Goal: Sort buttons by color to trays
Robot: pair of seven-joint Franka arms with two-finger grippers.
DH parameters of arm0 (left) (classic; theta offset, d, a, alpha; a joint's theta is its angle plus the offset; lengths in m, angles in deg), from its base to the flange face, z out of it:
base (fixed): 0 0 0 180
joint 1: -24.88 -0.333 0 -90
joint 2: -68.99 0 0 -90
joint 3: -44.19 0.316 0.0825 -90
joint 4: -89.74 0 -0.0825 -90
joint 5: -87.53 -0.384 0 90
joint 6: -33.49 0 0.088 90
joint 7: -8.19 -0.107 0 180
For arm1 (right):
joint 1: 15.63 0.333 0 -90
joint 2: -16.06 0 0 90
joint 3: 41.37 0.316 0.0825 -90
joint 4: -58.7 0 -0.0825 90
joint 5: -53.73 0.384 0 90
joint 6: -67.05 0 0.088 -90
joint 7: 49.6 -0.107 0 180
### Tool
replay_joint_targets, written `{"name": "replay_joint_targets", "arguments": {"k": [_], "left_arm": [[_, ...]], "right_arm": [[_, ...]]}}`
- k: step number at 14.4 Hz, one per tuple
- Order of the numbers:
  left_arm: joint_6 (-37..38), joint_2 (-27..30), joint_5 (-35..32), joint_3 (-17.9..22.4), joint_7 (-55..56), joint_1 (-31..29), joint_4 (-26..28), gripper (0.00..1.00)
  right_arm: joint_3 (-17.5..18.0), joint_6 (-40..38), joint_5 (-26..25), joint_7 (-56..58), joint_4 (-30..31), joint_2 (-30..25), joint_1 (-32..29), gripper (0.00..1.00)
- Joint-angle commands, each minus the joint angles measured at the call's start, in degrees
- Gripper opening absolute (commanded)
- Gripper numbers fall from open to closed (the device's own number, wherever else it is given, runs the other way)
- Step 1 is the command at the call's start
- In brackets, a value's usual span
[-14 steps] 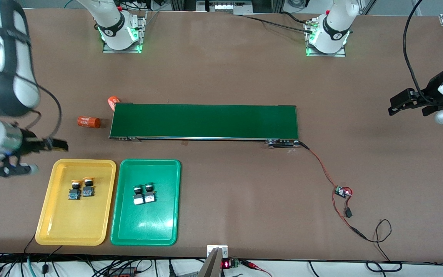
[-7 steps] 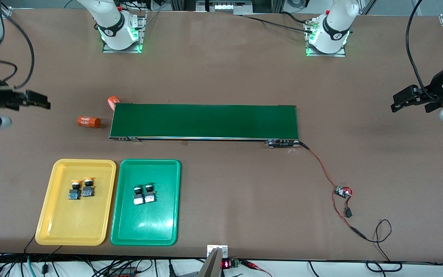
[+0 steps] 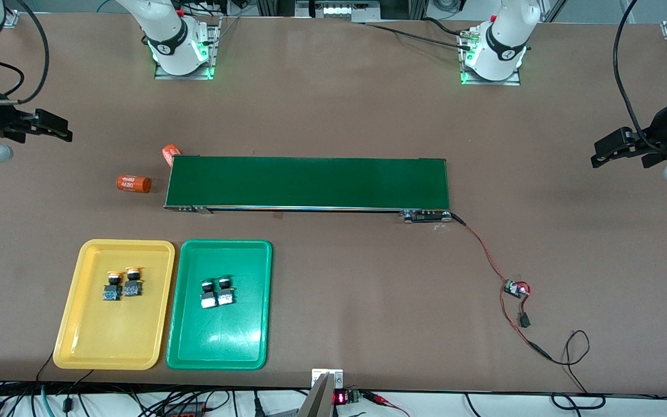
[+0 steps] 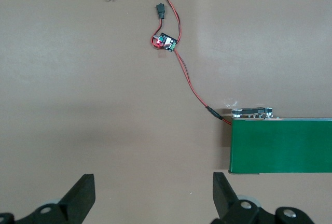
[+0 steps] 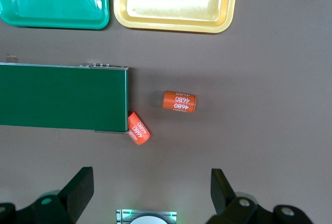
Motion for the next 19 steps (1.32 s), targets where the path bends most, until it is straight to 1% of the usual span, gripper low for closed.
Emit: {"name": "replay_joint_targets", "arguments": {"k": [1,12,16,19], "left_arm": [[0.7,0.5,-0.2,-0.2,-0.7,-0.1,-0.6,1.0],[0.5,0.4,-0.3,-0.5,-0.7,0.0,-0.6,1.0],[0.3,0.3,-0.3,-0.5,-0.7,-0.1,-0.6,1.0],[0.3,0.3,-0.3,-0.5,-0.6,-0.1,-0.6,1.0]], "right_arm": [[0.6,-0.2,-1.7,-0.3,-0.1,-0.3,-0.5,1.0],[0.9,0.4,-1.5,-3.1,-0.5,0.0,-0.2,1.0],[0.9,2.3,2.9,-3.2,-0.5,0.6,-0.3,1.0],[1.0,3.4,3.1,-3.2,-0.5,0.8,-0.2,1.0]]}}
